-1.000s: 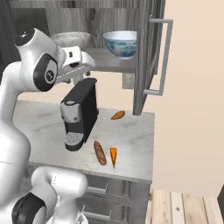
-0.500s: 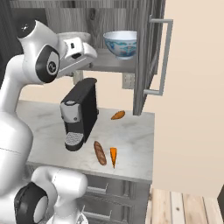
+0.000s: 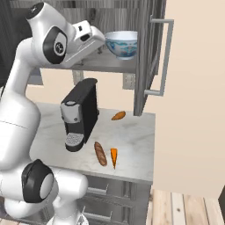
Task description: Pick both bowls and place them on the counter. Then place the baguette in one bowl and place the cheese in the other bowl.
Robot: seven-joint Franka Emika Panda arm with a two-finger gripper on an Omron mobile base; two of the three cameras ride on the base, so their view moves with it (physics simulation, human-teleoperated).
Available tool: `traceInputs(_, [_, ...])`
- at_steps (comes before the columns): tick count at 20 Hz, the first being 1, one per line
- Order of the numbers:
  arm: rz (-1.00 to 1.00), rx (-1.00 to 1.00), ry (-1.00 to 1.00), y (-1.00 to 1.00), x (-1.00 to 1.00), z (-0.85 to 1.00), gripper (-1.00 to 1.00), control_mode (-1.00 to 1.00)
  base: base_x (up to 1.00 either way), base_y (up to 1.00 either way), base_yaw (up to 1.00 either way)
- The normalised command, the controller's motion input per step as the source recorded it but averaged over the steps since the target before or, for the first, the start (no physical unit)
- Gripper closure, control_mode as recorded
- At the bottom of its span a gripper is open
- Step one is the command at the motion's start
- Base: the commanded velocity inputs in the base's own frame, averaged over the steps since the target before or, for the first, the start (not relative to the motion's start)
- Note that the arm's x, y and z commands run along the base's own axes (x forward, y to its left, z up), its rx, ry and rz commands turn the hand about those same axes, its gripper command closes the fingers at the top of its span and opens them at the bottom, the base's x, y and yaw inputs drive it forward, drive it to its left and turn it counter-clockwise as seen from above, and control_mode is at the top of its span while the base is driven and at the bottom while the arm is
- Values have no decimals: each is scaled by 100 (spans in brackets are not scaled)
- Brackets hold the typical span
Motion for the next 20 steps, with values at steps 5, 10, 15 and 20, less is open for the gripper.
traceInputs(5, [0, -9, 17, 0, 37, 20, -100, -100, 0, 0, 0])
traceInputs(10, [4, -14, 16, -1, 20, 4, -100, -100, 0, 0, 0])
traceInputs(15, [12, -10, 9, -12, 24, 0, -100, -100, 0, 0, 0])
traceInputs(20, [19, -3, -4, -26, 0, -15, -100, -100, 0, 0, 0])
